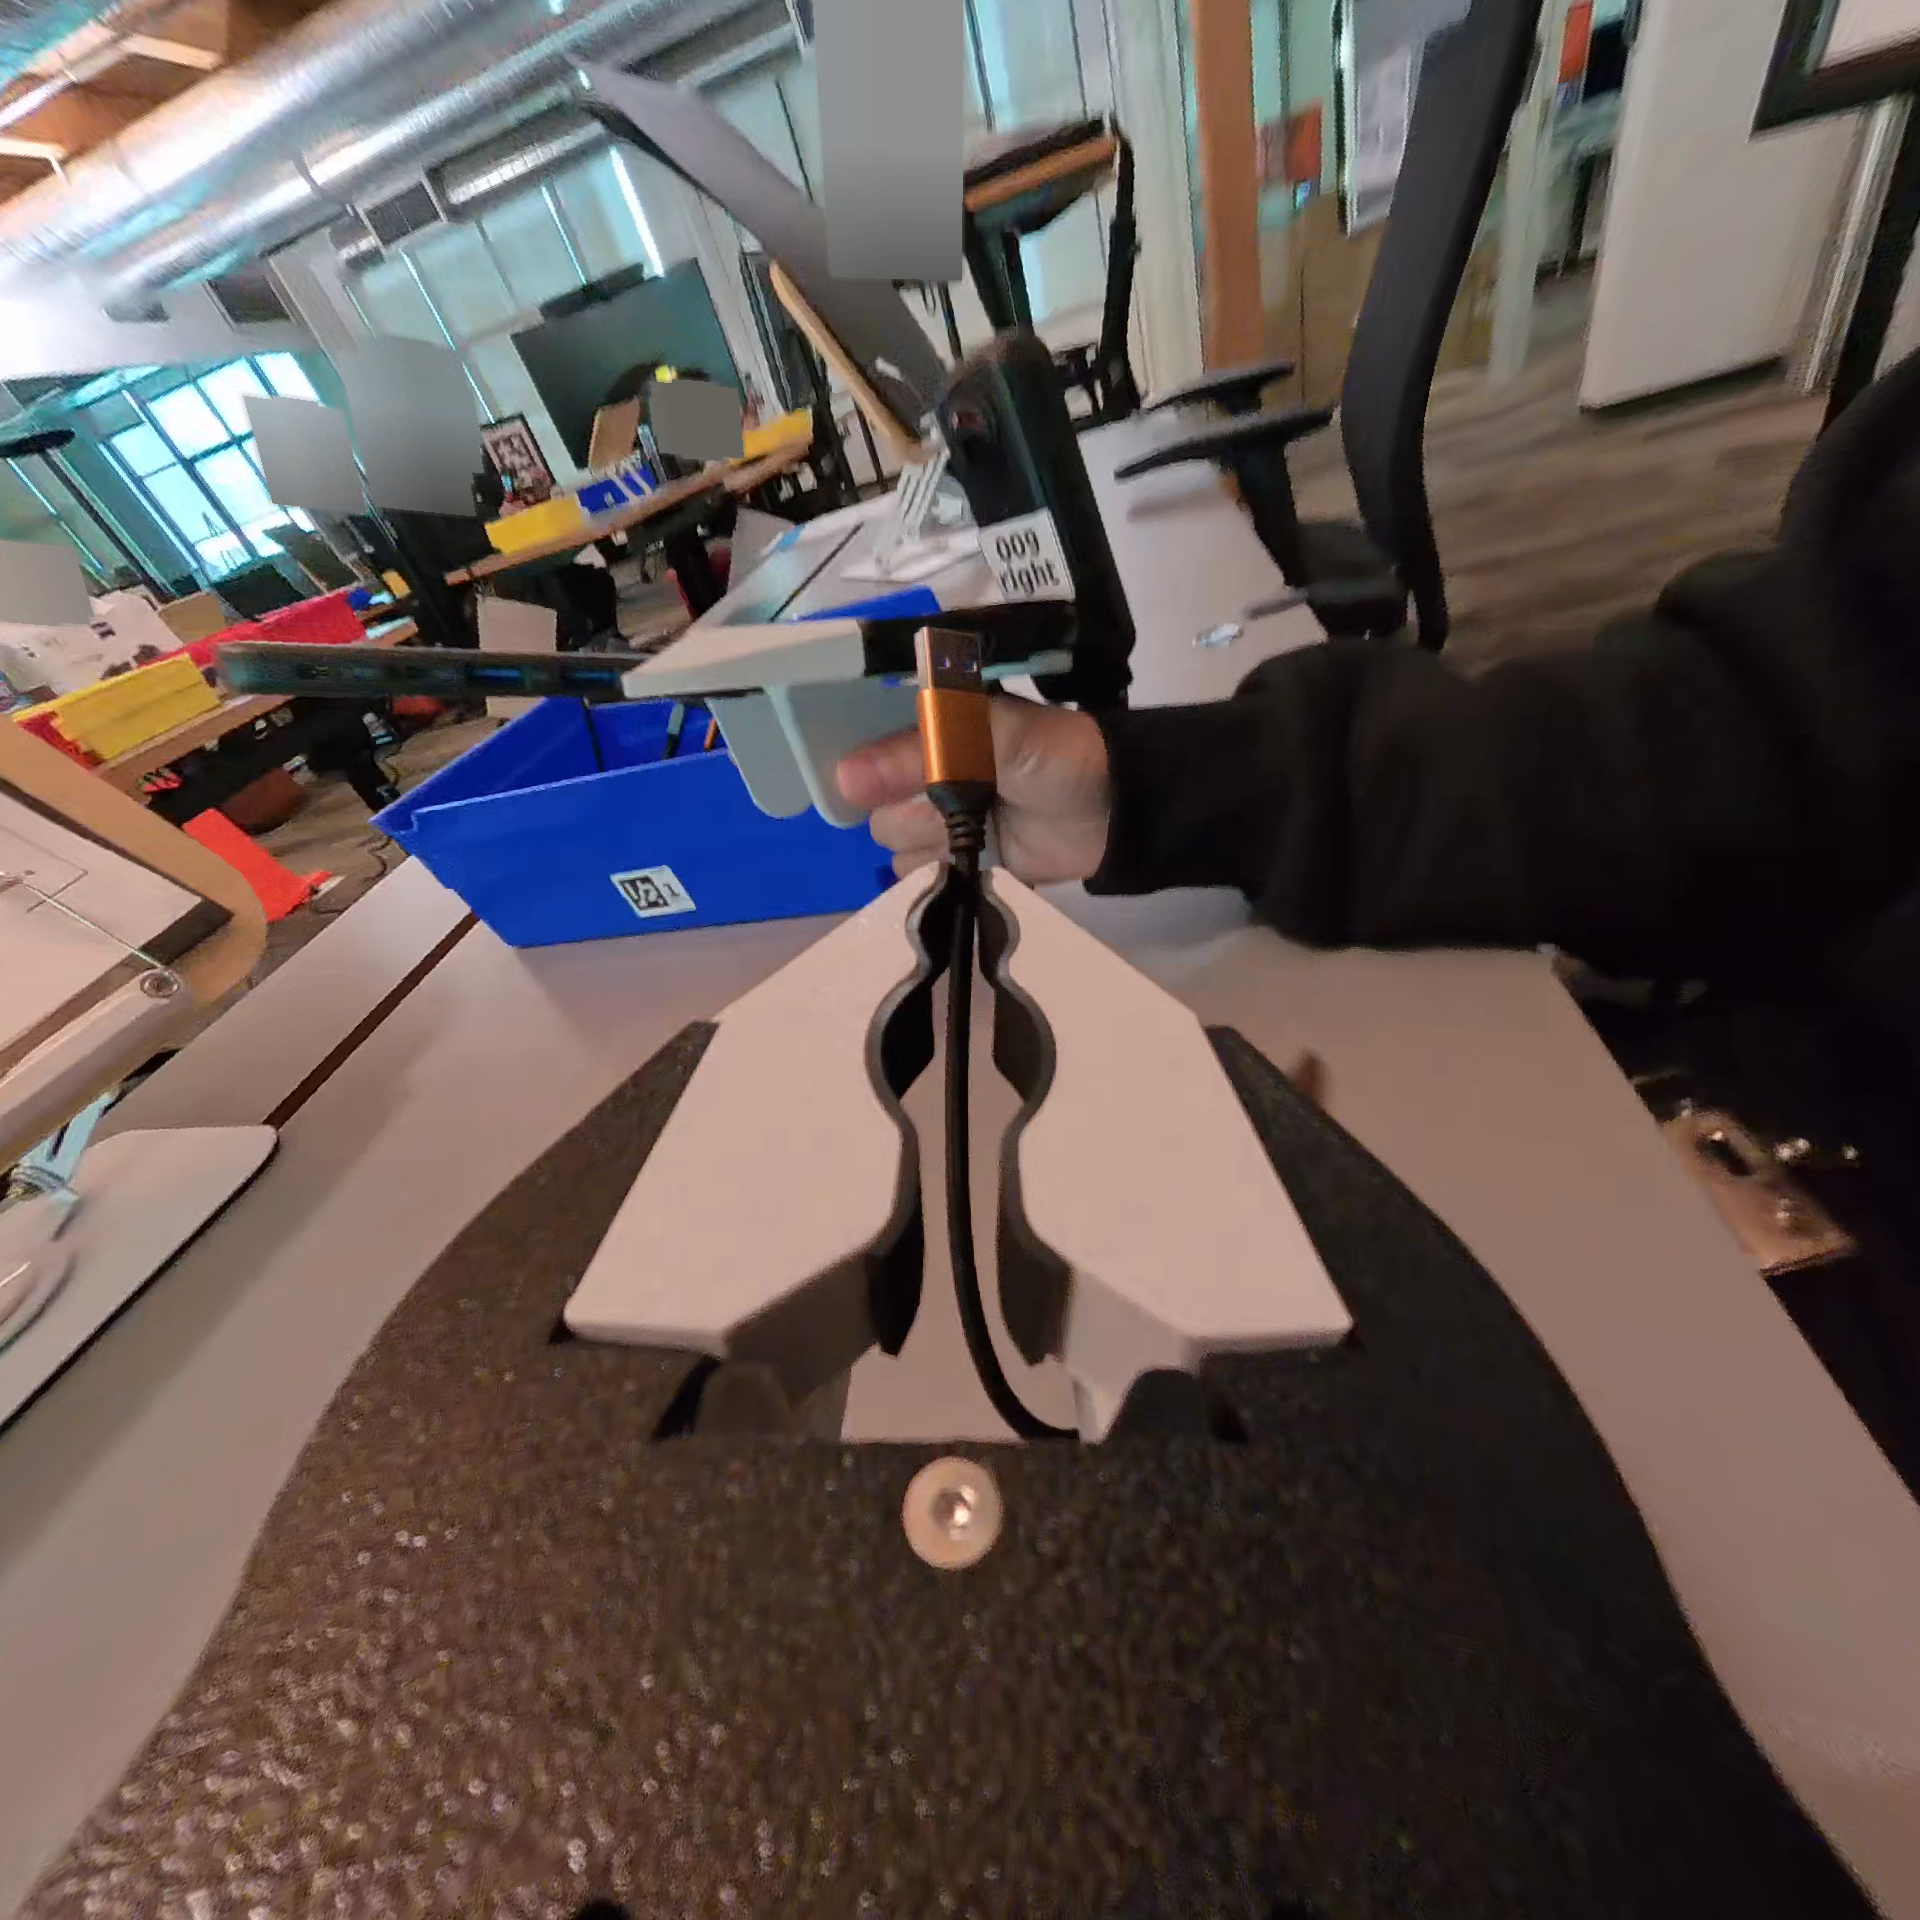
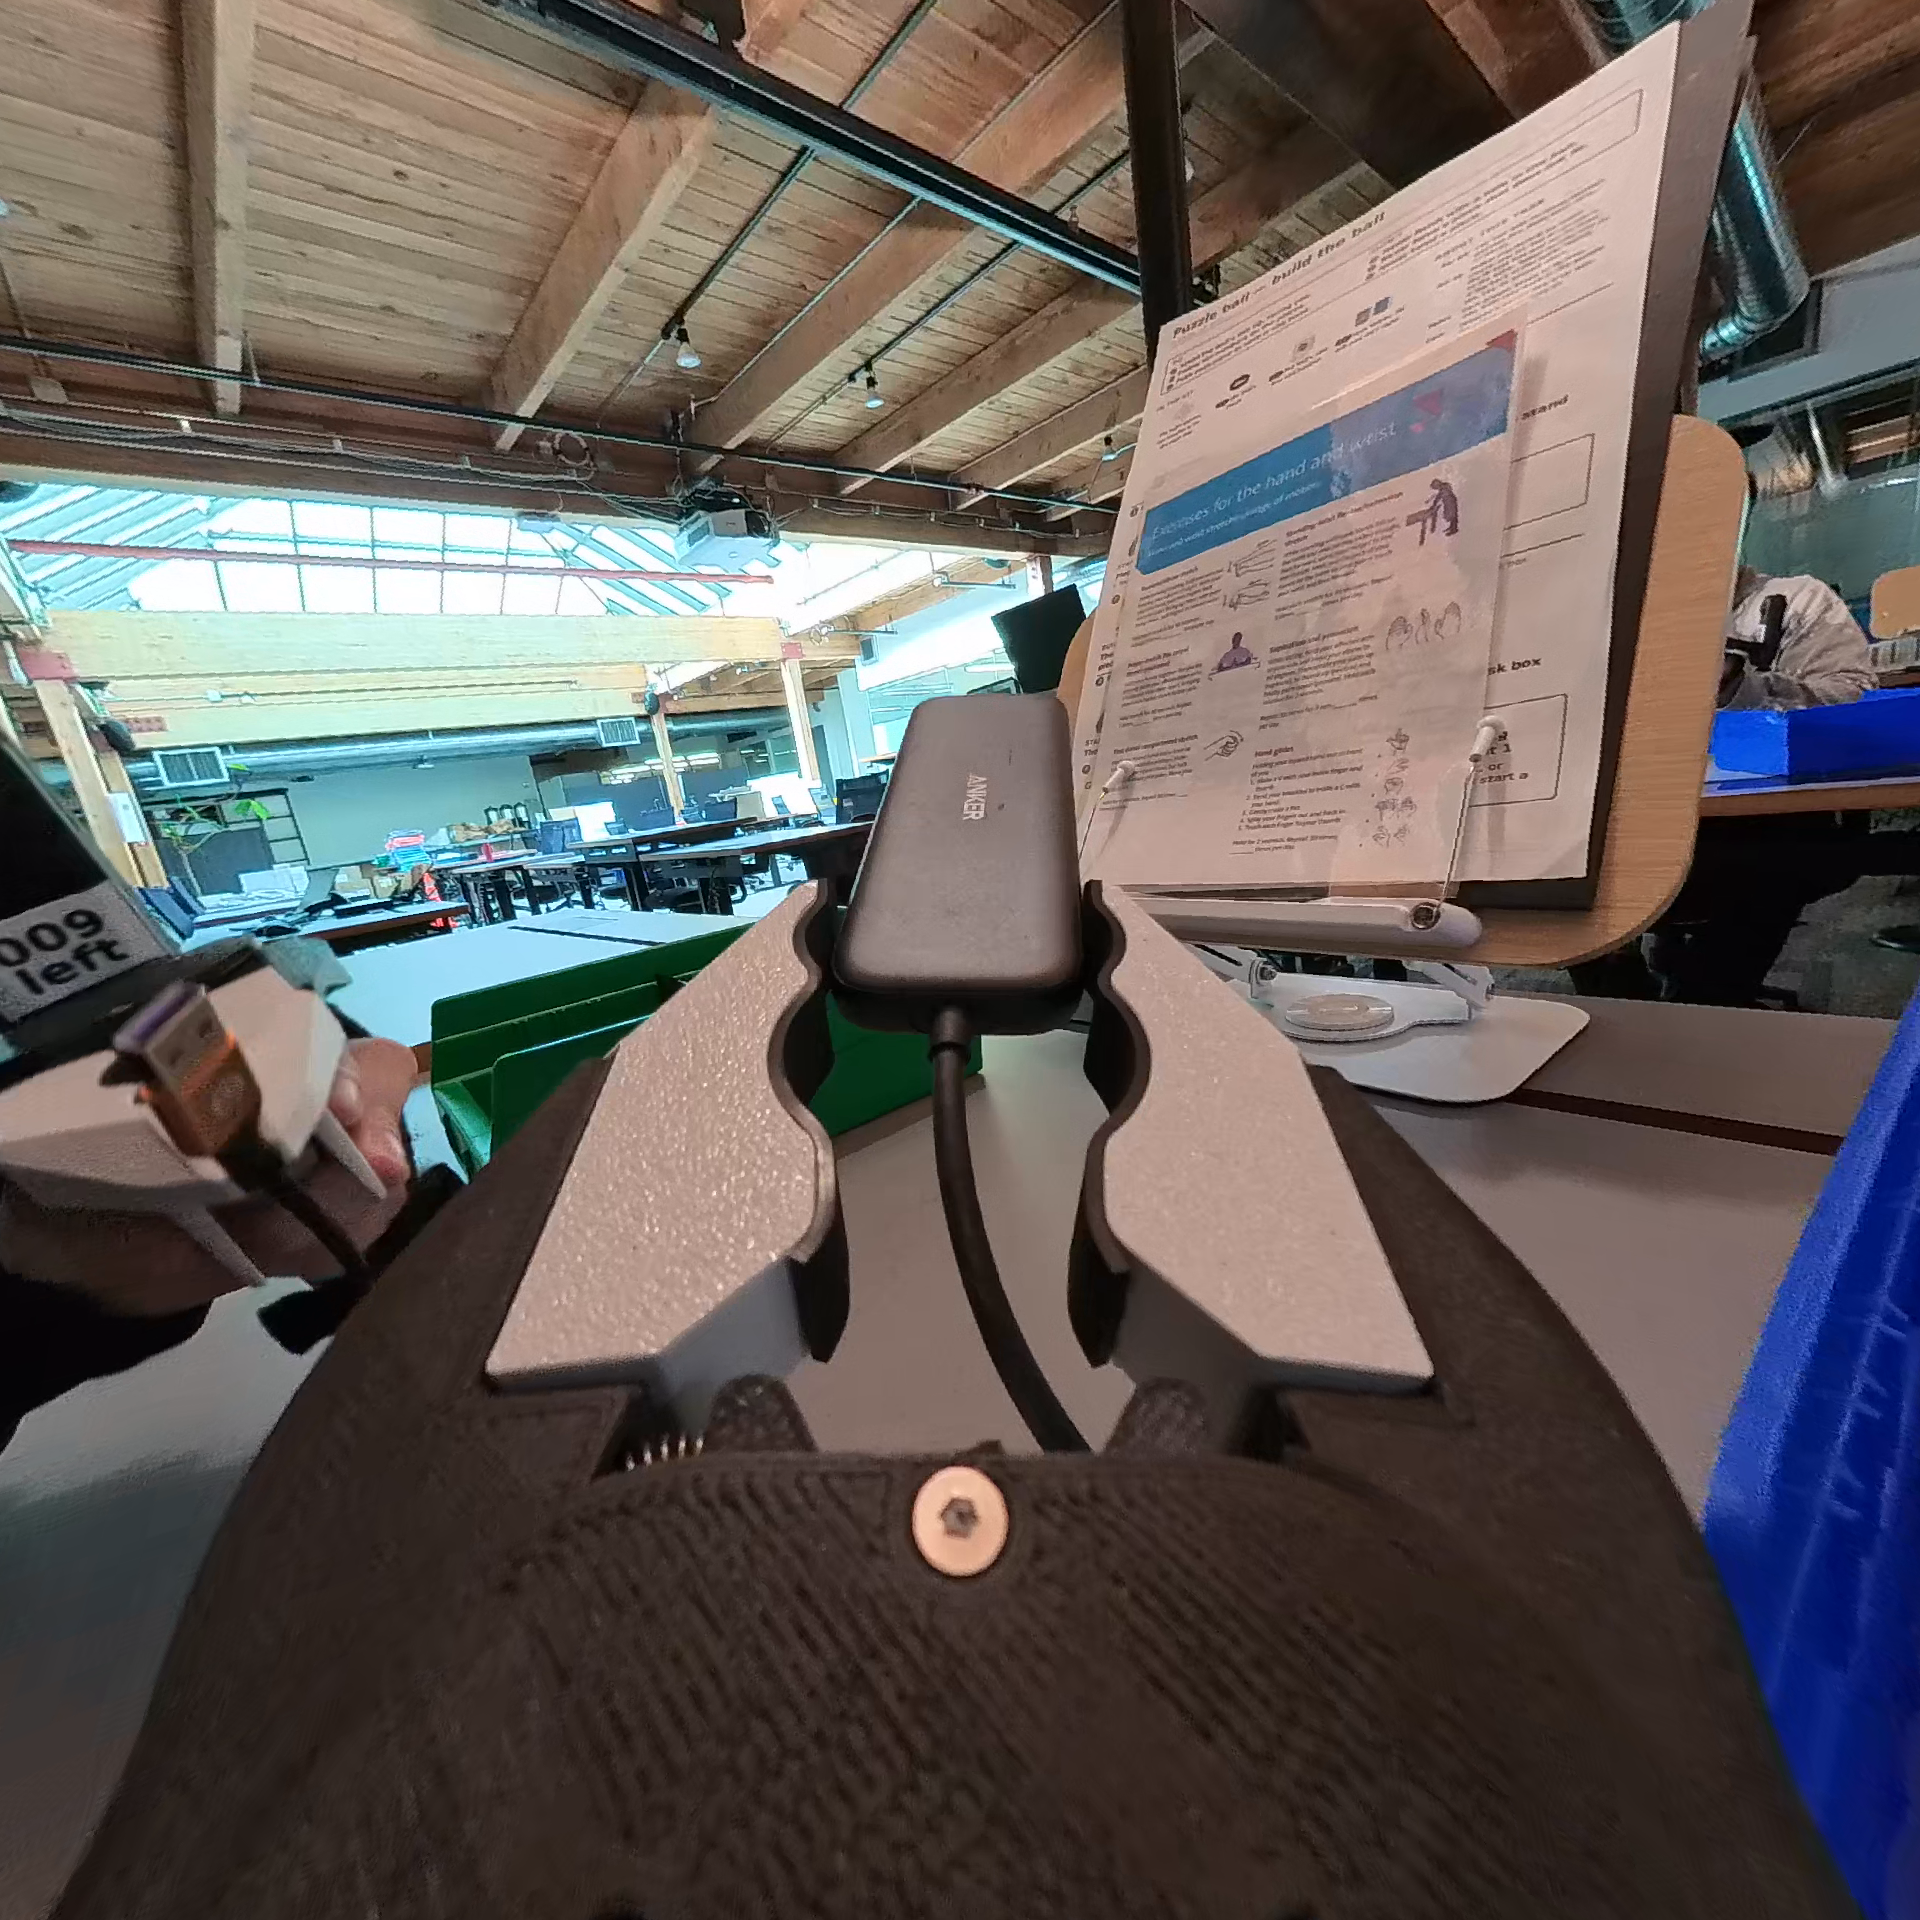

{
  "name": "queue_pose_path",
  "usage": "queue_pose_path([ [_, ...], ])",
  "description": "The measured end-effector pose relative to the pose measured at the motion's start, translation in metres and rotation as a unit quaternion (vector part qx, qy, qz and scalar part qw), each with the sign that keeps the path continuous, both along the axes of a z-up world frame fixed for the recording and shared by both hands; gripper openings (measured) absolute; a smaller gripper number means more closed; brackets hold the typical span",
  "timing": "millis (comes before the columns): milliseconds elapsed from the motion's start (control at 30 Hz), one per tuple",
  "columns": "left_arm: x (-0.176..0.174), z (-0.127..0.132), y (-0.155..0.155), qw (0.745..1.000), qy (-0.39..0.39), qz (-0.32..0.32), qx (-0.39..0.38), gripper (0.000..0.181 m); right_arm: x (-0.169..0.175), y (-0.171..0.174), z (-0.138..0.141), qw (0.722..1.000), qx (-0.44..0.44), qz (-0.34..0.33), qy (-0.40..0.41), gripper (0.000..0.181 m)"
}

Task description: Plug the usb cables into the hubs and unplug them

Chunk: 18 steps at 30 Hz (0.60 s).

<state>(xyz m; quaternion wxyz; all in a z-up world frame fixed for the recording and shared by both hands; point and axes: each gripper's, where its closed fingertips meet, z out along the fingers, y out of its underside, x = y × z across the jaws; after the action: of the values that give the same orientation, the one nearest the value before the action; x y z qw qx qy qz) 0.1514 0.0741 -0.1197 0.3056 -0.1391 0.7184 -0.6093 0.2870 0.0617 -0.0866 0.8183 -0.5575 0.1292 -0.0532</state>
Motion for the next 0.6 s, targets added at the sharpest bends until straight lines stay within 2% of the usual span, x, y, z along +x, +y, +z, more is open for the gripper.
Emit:
queue_pose_path([
  [133,-0.003,0.01,0.004,0.999,0.0,-0.015,-0.034,0.001,-0.002,0.001,0.0,1.0,-0.005,0.0,-0.006,0.045],
  [300,-0.001,0.008,0.001,0.999,0.01,-0.017,-0.026,0.001,-0.003,0.002,0.0,1.0,-0.008,0.0,-0.011,0.045],
  [367,0.011,0.011,0.008,0.999,0.007,0.031,-0.019,0.001,-0.002,0.002,0.0,1.0,-0.007,-0.002,-0.011,0.045],
  [433,0.03,0.019,0.029,0.99,-0.035,0.136,0.027,0.001,-0.001,0.001,0.0,1.0,-0.007,-0.006,-0.01,0.045],
  [467,0.039,0.026,0.044,0.974,-0.072,0.204,0.071,0.001,-0.001,0.001,0.0,1.0,-0.006,-0.006,-0.01,0.045],
  [533,0.049,0.042,0.075,0.911,-0.153,0.333,0.186,0.001,-0.001,0.001,0.0,1.0,-0.005,-0.007,-0.009,0.045],
  [600,0.047,0.054,0.073,0.863,-0.228,0.358,0.273,0.001,-0.001,0.001,0.0,1.0,-0.007,-0.007,-0.01,0.045],
])
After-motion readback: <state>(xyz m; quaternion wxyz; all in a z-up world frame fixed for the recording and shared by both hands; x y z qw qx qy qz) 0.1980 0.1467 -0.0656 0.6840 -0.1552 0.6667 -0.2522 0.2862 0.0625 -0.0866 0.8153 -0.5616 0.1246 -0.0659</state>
